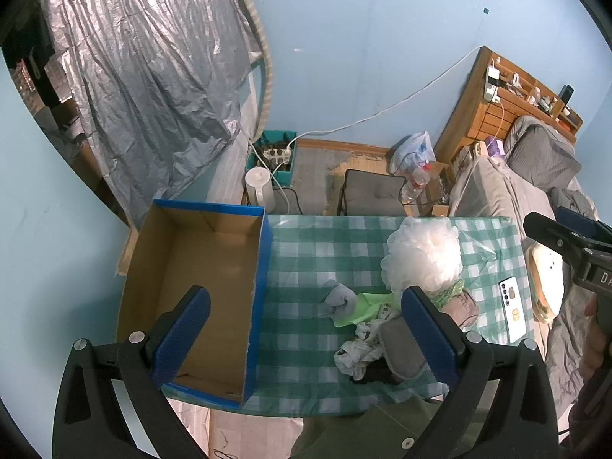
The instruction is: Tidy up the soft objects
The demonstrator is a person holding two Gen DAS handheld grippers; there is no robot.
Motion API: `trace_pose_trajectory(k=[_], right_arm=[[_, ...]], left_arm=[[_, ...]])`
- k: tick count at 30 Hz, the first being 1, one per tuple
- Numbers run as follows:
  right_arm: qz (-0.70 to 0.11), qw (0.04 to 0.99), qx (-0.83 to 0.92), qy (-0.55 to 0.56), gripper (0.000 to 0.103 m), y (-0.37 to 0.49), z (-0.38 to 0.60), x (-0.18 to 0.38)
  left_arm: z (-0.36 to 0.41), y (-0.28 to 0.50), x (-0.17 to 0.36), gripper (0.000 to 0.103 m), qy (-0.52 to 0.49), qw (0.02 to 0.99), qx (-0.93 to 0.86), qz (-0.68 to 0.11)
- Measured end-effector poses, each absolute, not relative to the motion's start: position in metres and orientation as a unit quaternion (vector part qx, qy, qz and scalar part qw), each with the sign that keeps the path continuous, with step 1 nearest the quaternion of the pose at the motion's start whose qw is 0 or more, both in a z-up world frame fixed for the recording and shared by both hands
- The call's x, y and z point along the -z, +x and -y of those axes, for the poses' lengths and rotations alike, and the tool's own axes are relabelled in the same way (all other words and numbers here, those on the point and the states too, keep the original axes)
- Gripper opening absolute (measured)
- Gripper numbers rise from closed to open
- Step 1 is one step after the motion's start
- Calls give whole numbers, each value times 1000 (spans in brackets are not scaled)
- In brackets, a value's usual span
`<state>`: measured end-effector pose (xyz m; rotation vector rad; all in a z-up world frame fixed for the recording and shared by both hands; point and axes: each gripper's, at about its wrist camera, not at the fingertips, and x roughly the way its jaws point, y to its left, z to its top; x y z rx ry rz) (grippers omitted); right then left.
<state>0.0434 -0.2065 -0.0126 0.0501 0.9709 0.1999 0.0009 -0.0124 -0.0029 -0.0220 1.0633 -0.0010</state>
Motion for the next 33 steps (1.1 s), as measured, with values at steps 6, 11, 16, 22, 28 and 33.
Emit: trace_pose_trajectory(k=[6, 11, 16, 22, 28, 33], right_arm=[[-467, 879, -96, 24, 101, 45, 207, 13], [-467, 878, -97, 24, 101, 46, 207, 13], [-468, 878, -96, 24, 101, 47, 207, 12], [-468, 878, -96, 24, 101, 48, 206, 10], [-470, 877, -96, 24, 101, 47, 209, 21], [-472, 876, -94, 21, 101, 49, 211, 20]], left_arm=[[13, 1, 3, 101, -11, 862, 0, -507], [12, 1, 3, 101, -11, 862, 0, -507], [13, 2, 3, 101, -10, 862, 0, -507], [11, 2, 3, 101, -11, 862, 0, -508], [15, 2, 3, 101, -13, 862, 0, -507], [21, 2, 4, 101, -12, 862, 1, -506]])
